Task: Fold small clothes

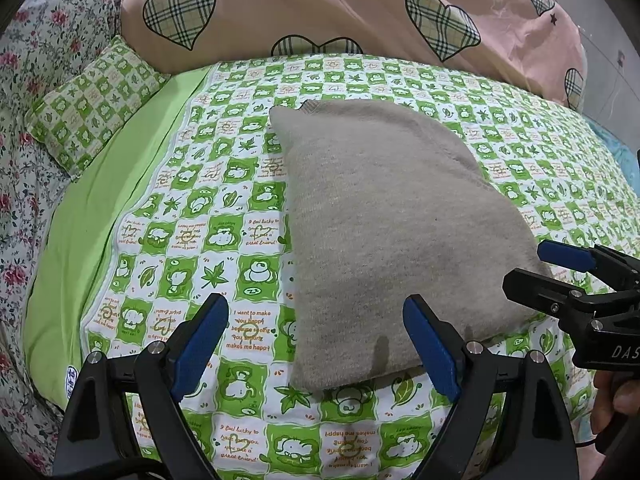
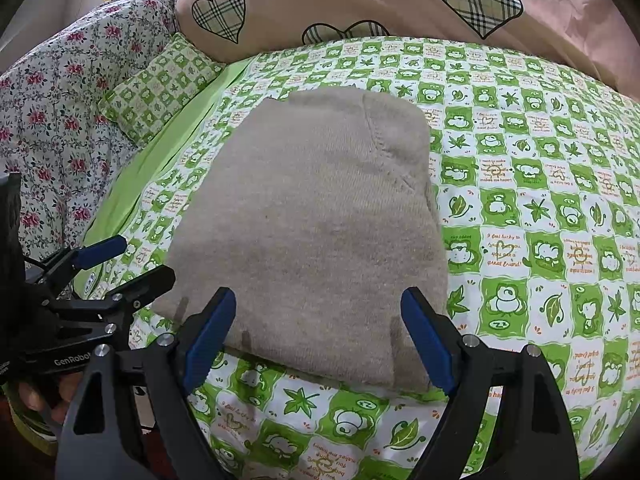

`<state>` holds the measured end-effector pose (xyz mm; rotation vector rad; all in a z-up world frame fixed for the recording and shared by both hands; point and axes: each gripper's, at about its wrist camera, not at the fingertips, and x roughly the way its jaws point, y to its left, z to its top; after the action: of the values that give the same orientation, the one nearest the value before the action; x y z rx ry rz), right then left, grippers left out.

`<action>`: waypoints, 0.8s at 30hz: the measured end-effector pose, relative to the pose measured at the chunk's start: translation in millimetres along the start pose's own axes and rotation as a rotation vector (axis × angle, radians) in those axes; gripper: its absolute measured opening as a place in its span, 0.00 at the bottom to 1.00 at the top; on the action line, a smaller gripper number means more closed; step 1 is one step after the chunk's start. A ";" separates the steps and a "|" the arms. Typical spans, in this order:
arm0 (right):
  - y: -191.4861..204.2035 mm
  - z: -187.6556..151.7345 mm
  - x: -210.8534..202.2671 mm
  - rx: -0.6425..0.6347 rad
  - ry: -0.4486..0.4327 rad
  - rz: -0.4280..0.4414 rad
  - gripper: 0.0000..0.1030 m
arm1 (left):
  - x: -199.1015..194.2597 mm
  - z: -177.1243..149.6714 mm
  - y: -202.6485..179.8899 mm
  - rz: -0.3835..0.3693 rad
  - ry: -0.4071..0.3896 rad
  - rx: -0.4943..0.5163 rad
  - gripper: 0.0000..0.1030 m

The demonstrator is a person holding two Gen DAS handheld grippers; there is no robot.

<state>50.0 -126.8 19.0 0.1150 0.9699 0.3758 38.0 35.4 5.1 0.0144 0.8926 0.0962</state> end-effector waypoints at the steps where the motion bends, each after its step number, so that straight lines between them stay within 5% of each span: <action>1: 0.0 -0.2 -0.1 0.001 0.000 0.000 0.82 | 0.3 0.4 0.6 0.000 0.000 0.000 0.87; 24: -9.4 18.6 5.5 0.000 -0.010 -0.001 0.82 | 8.5 19.7 6.2 0.011 -0.012 -0.019 0.87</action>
<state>70.5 -132.3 22.8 0.1160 0.9605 0.3740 58.2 42.9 11.1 0.0024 0.8793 0.1151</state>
